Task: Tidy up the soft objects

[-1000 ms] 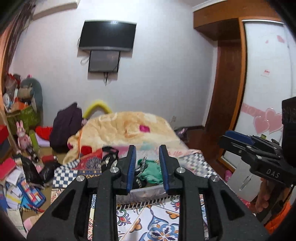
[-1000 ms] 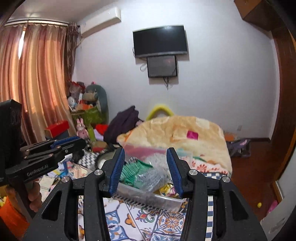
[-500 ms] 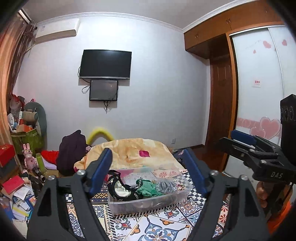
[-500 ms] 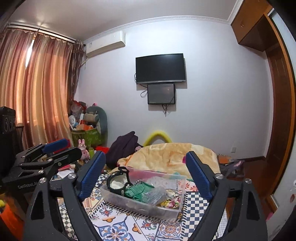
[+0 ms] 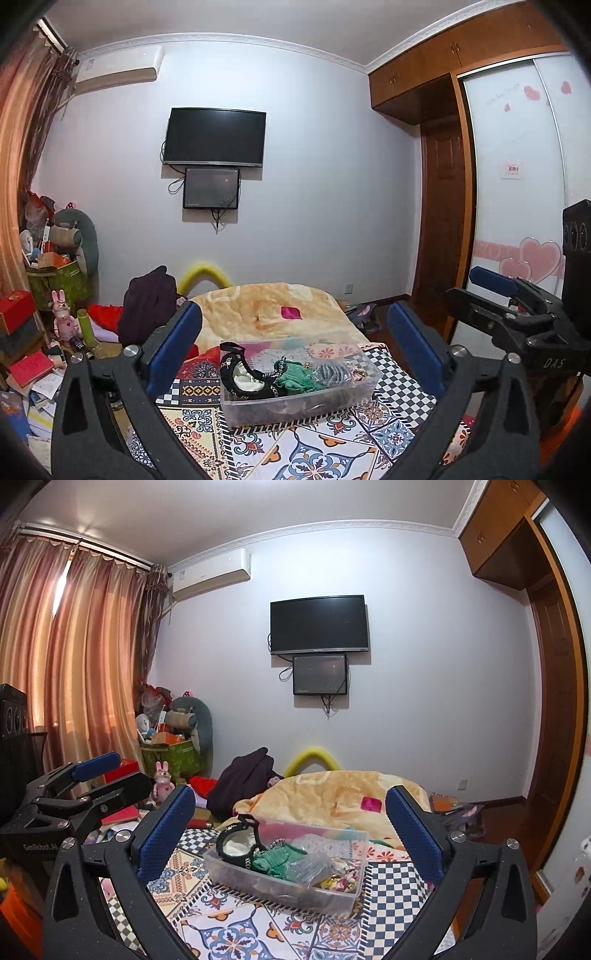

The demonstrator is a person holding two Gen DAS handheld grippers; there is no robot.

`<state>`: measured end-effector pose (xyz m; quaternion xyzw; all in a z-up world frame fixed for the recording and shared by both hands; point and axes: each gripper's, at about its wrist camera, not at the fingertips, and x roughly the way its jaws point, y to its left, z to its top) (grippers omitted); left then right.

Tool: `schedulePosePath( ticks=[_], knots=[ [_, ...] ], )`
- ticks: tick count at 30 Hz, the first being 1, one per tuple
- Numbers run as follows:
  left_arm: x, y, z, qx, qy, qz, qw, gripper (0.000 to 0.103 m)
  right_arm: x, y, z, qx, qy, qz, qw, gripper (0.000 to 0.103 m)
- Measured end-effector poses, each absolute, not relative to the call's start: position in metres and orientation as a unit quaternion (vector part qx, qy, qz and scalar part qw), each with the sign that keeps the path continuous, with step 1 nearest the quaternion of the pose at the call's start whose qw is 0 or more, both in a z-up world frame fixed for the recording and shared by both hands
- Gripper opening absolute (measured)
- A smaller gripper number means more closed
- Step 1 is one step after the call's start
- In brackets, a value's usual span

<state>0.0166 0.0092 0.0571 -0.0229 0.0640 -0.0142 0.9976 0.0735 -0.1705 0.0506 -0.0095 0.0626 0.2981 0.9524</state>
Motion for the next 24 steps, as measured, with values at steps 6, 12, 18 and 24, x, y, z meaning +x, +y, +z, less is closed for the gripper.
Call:
schedulePosePath(
  ticks=[6, 12, 18, 24],
  knots=[
    [0.0183, 0.0068, 0.0534, -0.020, 0.068, -0.011, 0.997, 0.102, 0.0712, -0.1744, 0.0472, -0.007, 0.065, 0.297, 0.953, 0.103],
    [0.0198, 0.0071, 0.0500, -0.017, 0.071, -0.007, 0.997, 0.103, 0.0712, -0.1759, 0.0478, -0.006, 0.065, 0.297, 0.953, 0.103],
    [0.0202, 0.0083, 0.0481, -0.017, 0.073, -0.003, 0.997, 0.103, 0.0698, -0.1776, 0.0452, -0.006, 0.067, 0.299, 0.952, 0.103],
    [0.0201, 0.0089, 0.0469, -0.016, 0.075, -0.005, 0.997, 0.103, 0.0699, -0.1781, 0.0447, -0.003, 0.070, 0.299, 0.952, 0.103]
  ],
)
